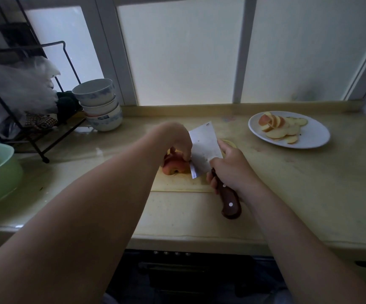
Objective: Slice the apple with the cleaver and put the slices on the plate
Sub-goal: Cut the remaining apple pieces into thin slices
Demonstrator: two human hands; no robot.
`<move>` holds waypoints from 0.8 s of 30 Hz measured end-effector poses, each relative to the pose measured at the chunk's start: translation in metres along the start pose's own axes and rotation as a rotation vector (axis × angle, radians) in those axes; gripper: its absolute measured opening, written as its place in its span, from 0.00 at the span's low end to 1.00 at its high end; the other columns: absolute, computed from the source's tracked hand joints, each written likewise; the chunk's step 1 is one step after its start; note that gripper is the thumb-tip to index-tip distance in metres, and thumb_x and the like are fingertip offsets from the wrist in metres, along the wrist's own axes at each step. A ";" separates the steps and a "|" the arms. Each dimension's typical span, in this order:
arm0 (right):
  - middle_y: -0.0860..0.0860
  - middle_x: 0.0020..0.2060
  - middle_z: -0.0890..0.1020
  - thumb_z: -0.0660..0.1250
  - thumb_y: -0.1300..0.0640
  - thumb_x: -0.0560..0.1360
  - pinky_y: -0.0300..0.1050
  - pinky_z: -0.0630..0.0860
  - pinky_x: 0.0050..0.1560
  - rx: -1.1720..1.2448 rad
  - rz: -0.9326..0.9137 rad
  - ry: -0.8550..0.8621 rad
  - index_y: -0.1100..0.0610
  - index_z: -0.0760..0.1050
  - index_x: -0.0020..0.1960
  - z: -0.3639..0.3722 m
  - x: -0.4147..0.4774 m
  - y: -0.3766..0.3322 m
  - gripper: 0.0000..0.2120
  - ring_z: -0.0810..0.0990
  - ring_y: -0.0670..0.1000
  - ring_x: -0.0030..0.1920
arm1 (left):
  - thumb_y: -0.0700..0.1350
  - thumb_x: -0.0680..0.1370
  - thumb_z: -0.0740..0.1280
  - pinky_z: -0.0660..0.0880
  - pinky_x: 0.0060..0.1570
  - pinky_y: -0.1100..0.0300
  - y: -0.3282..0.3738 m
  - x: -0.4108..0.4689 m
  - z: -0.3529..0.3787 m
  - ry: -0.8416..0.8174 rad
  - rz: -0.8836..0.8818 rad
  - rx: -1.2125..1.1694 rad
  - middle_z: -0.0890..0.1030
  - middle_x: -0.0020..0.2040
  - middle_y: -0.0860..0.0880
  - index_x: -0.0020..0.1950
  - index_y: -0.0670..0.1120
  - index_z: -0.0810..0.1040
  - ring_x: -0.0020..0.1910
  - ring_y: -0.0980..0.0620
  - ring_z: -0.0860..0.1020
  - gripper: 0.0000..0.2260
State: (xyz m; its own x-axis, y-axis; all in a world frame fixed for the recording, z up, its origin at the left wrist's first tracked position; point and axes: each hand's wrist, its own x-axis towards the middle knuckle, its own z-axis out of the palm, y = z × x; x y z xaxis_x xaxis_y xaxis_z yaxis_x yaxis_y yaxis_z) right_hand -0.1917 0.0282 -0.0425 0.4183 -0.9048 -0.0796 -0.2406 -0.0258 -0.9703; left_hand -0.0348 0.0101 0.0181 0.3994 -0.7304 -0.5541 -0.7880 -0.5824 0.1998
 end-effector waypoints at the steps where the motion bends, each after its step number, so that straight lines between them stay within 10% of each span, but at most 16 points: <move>1: 0.59 0.30 0.79 0.53 0.69 0.76 0.43 0.73 0.24 -0.009 0.007 -0.004 0.45 0.68 0.79 0.000 0.000 0.000 0.35 0.74 0.52 0.23 | 0.43 0.79 0.70 0.77 0.61 0.41 -0.001 0.000 0.000 0.000 0.004 -0.010 0.72 0.67 0.35 0.74 0.36 0.65 0.59 0.31 0.79 0.27; 24: 0.53 0.25 0.79 0.53 0.69 0.75 0.38 0.71 0.23 -0.138 -0.003 -0.009 0.50 0.62 0.82 0.008 0.012 -0.005 0.36 0.75 0.49 0.22 | 0.45 0.78 0.73 0.78 0.61 0.43 -0.011 -0.003 0.001 0.065 0.079 -0.002 0.78 0.45 0.36 0.63 0.34 0.74 0.55 0.35 0.82 0.20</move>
State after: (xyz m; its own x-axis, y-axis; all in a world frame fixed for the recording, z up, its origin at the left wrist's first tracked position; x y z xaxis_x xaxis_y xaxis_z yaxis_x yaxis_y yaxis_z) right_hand -0.1791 0.0208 -0.0408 0.4272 -0.9006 -0.0799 -0.3577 -0.0872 -0.9297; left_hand -0.0279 0.0187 0.0167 0.3651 -0.7958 -0.4831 -0.8176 -0.5223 0.2424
